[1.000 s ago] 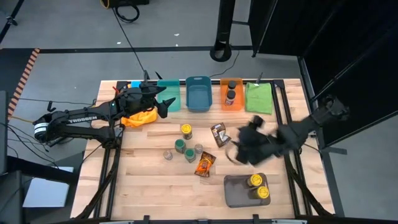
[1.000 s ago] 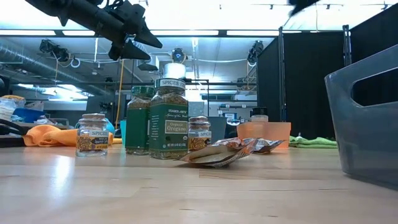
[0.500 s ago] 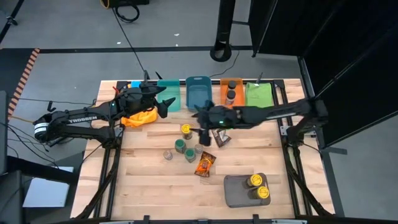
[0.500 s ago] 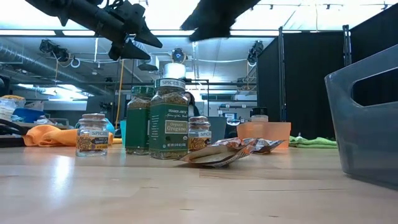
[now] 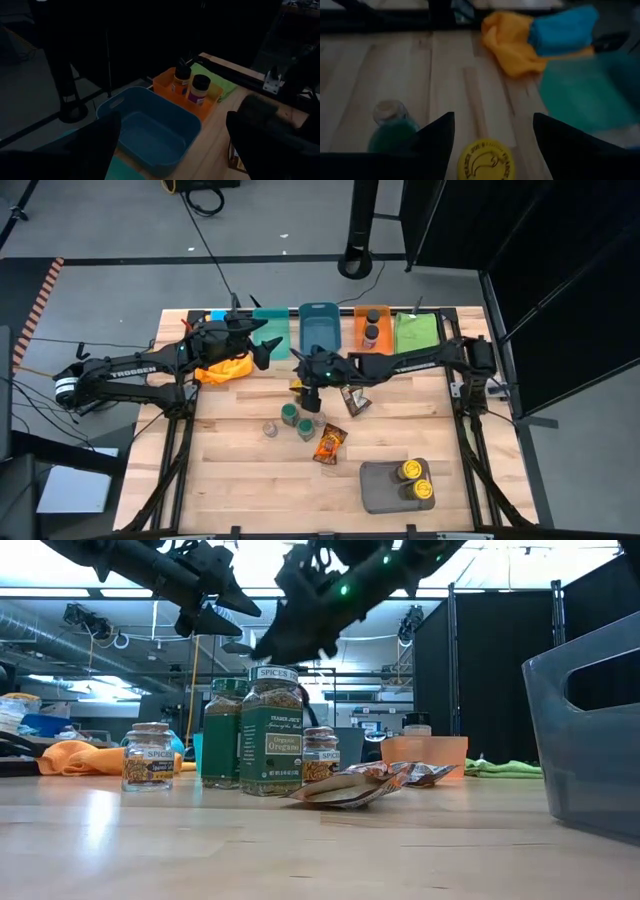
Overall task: Sort spices by type
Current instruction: Put the yellow seasoning can into the black bin
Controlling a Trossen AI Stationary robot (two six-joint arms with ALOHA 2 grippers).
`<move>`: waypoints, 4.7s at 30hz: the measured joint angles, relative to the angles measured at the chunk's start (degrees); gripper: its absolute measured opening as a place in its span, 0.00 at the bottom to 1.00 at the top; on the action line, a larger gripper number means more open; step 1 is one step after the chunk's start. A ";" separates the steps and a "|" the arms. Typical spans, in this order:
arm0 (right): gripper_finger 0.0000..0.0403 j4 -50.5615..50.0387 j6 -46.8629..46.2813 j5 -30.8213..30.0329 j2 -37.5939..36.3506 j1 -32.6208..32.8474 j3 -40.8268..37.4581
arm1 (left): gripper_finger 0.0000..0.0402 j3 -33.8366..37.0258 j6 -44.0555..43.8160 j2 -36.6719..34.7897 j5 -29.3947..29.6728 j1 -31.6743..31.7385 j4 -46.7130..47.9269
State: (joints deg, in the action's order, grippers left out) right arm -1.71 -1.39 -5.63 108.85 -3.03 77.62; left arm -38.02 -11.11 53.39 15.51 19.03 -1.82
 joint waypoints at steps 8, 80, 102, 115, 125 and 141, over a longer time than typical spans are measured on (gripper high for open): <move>0.68 0.25 -1.70 1.07 3.66 -0.75 0.00 | 0.92 0.00 0.15 0.01 -0.03 0.00 0.01; 0.58 -30.54 -13.67 -11.27 -25.13 7.10 4.02 | 0.92 0.02 0.46 0.00 0.39 0.02 0.07; 0.58 -48.08 -53.01 -27.56 -27.42 38.09 3.59 | 0.92 0.02 0.37 0.01 0.44 0.01 0.08; 0.58 -50.48 -75.45 -29.35 -27.35 46.85 -5.76 | 0.92 0.02 0.37 0.00 1.16 0.02 0.08; 0.58 -41.62 -76.93 -27.01 -27.35 48.13 -12.61 | 0.92 0.02 0.37 0.01 1.92 0.02 0.08; 0.58 -32.09 -76.44 -23.71 -27.35 48.20 -21.82 | 0.92 0.02 0.37 0.02 3.13 0.02 0.10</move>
State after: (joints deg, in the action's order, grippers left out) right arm -33.80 -77.82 -29.34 81.49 45.17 55.81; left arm -38.00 -10.74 53.41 18.63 19.04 -1.72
